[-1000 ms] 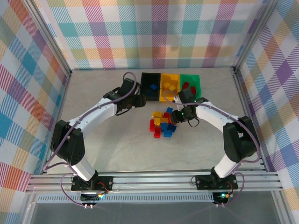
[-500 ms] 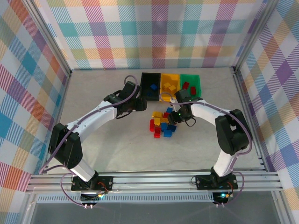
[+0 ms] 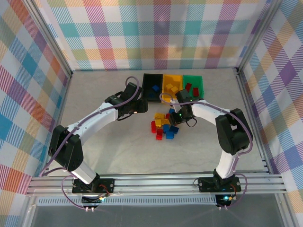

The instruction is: Sort the legos into containers by color

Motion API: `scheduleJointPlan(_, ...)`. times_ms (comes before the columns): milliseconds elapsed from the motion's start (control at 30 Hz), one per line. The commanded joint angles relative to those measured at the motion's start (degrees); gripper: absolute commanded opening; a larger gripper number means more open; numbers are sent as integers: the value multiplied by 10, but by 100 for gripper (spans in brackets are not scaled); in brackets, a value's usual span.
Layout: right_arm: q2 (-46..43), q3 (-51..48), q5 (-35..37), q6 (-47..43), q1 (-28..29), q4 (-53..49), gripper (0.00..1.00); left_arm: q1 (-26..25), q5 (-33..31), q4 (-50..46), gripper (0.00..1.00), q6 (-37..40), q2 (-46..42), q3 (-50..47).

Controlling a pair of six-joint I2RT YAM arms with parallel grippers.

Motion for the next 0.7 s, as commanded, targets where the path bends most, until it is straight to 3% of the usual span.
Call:
scheduleJointPlan(0, 17, 7, -9, -8, 6, -10, 45, 1, -11, -21, 61, 6, -21, 6)
scheduleJointPlan(200, 16, 6, -13, -8, 7, -14, 39, 1, -11, -21, 61, 5, -23, 2)
scheduleJointPlan(333, 9, 6, -21, -6, 7, -18, 46, 1, -11, -21, 61, 5, -25, -1)
scheduleJointPlan(667, -14, -3, -38, -1, 7, -14, 50, 1, -10, -19, 61, 4, -26, -2)
